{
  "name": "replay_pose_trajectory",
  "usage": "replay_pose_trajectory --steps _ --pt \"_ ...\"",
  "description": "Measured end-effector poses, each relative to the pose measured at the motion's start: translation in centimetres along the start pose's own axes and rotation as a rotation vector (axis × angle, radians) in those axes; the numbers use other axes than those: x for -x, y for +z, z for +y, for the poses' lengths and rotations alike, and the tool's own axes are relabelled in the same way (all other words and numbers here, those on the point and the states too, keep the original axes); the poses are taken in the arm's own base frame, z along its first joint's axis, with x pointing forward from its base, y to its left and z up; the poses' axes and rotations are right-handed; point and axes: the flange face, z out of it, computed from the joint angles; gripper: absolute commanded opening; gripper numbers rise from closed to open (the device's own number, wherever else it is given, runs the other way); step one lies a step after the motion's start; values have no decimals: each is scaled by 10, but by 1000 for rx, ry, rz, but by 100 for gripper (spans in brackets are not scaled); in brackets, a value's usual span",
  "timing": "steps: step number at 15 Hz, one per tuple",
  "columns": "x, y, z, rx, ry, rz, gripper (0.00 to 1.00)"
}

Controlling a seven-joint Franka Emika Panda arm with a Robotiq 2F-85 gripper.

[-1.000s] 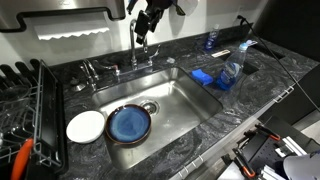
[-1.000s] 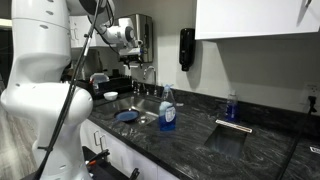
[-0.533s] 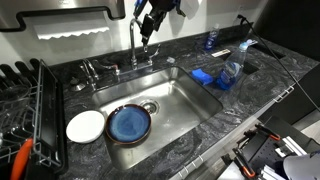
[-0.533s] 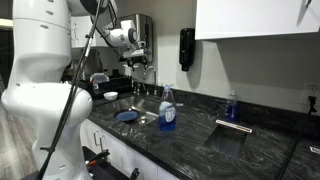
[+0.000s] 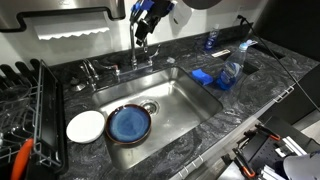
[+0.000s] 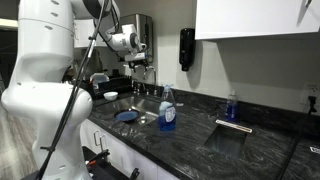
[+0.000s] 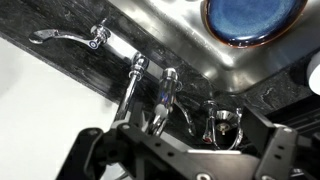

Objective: Move the tap

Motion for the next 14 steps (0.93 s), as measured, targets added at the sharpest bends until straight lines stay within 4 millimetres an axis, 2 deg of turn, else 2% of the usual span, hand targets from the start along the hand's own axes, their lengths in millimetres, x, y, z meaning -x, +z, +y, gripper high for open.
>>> replay_pose_trajectory --steps 5,14 --pt "-1 12 2 4 16 25 100" --pt "-8 18 1 -33 31 115 100"
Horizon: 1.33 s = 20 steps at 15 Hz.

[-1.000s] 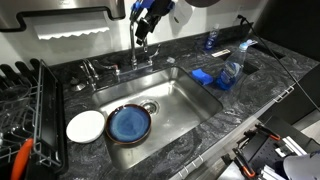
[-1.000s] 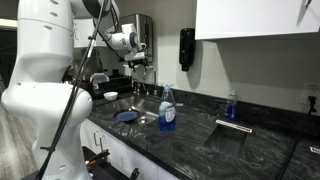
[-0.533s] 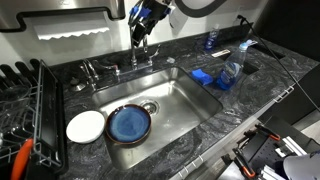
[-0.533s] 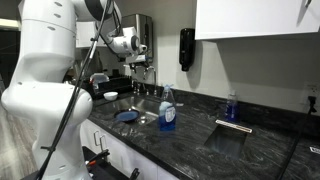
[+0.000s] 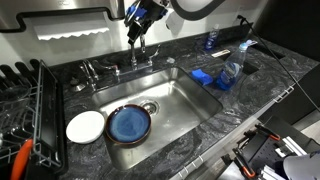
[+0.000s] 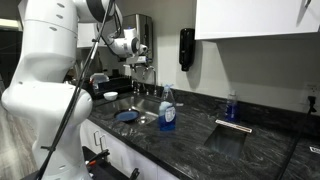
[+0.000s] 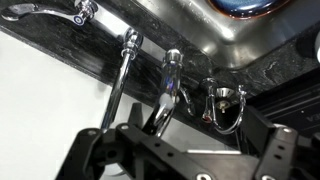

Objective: Move the tap

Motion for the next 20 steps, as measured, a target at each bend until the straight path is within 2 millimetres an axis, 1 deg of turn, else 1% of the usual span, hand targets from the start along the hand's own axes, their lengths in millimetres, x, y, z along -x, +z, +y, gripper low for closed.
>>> replay_pose_trajectory --steps 6,15,17,20 --pt "-3 2 -6 -33 -29 13 100" --pt "-15 14 -23 -70 -77 21 100" --pt "-16 17 -25 -74 -81 9 100" --pt "-17 14 -27 -79 -85 -27 100"
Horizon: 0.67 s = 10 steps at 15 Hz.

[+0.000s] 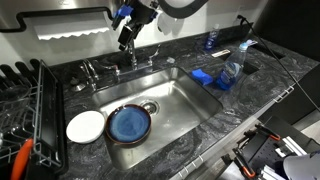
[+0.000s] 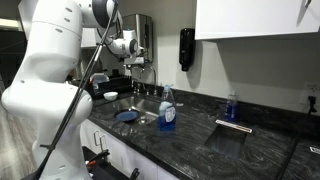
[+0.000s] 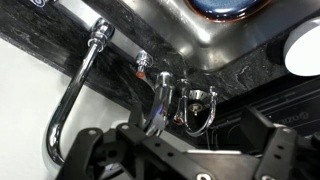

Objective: Move the tap

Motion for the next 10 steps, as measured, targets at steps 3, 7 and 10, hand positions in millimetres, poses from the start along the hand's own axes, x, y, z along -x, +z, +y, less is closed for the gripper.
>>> replay_pose_trajectory --steps 3,7,10 --pt "0 -9 -3 -5 -4 -39 100" --pt "3 -29 -8 -16 -12 -115 100" --pt "9 -47 -12 -41 -21 -194 100"
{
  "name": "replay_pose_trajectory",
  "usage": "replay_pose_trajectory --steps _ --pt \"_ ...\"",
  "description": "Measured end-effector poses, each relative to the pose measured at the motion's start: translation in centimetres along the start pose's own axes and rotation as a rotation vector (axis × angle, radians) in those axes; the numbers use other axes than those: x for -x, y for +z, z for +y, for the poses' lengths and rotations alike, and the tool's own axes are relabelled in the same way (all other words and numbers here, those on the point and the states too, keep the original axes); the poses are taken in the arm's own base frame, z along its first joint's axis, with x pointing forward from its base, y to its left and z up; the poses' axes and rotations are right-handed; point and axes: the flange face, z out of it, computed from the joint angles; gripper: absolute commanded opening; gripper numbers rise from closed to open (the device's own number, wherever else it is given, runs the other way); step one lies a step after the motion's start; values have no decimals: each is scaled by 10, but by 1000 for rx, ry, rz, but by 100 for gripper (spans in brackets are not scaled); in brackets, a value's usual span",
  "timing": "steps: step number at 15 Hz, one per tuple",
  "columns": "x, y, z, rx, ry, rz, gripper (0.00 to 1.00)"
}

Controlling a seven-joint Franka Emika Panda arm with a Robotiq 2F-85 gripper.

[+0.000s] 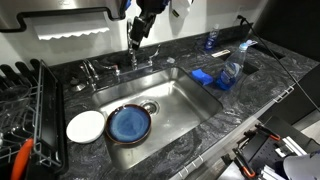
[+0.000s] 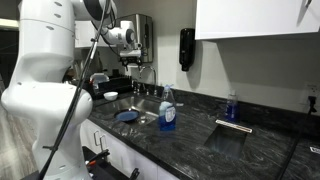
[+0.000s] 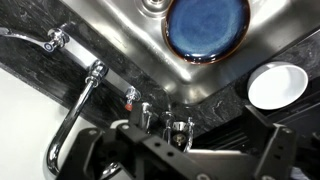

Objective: Move the tap

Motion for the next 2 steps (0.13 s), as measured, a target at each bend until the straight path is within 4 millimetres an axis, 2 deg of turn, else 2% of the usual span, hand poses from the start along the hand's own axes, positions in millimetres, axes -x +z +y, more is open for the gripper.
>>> replay_pose_trajectory --steps 2 --pt "8 -13 -1 -16 -11 -55 100"
